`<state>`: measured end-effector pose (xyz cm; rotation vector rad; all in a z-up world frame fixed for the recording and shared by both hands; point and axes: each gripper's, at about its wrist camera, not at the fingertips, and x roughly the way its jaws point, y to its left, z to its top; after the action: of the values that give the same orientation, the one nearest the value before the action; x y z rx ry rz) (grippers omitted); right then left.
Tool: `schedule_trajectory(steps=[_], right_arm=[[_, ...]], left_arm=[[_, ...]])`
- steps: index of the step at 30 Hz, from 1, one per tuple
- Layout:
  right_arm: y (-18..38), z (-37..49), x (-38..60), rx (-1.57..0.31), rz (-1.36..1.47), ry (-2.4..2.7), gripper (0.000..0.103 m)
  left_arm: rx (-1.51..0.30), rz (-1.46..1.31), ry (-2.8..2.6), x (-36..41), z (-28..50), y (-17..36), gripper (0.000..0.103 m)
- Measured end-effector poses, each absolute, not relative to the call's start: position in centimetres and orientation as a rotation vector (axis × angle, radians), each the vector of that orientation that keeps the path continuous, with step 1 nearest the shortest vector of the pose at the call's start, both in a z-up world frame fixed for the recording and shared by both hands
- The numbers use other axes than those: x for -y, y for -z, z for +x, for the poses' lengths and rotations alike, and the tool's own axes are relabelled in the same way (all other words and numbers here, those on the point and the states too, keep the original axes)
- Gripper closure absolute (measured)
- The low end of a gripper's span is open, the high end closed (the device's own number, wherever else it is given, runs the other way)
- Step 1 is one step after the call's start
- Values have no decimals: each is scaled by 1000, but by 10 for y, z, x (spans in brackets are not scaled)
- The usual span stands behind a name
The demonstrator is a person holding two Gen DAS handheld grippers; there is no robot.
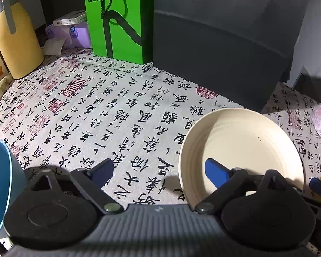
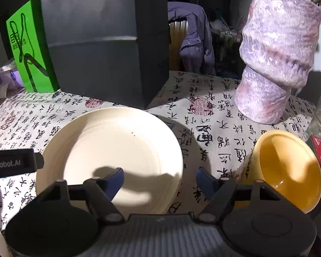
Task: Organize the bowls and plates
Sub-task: 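Close both grippers on the rim of the cream plate, then lift the cream plate off the table with both grippers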
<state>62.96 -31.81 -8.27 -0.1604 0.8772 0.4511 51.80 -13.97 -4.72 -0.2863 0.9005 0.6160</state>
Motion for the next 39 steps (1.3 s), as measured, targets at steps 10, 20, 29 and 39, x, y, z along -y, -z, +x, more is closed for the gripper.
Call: schedule_trajectory(steps=[10,20,29,39], right_arm=[[92,635,321,-916,-127,-437,64],[95,640,331,-938,-58,-413,79],[98,641,338,-931,-15,-421,93],[97,639,337,-908,-32,-425,93]], left_arm=[[-944,-266,-599,143,527,58,43],[-960,-264,-586,146,532,64,65],[-949,-199,-548,161,535,67,92],[-928,-144,-564,169,535,67,93]])
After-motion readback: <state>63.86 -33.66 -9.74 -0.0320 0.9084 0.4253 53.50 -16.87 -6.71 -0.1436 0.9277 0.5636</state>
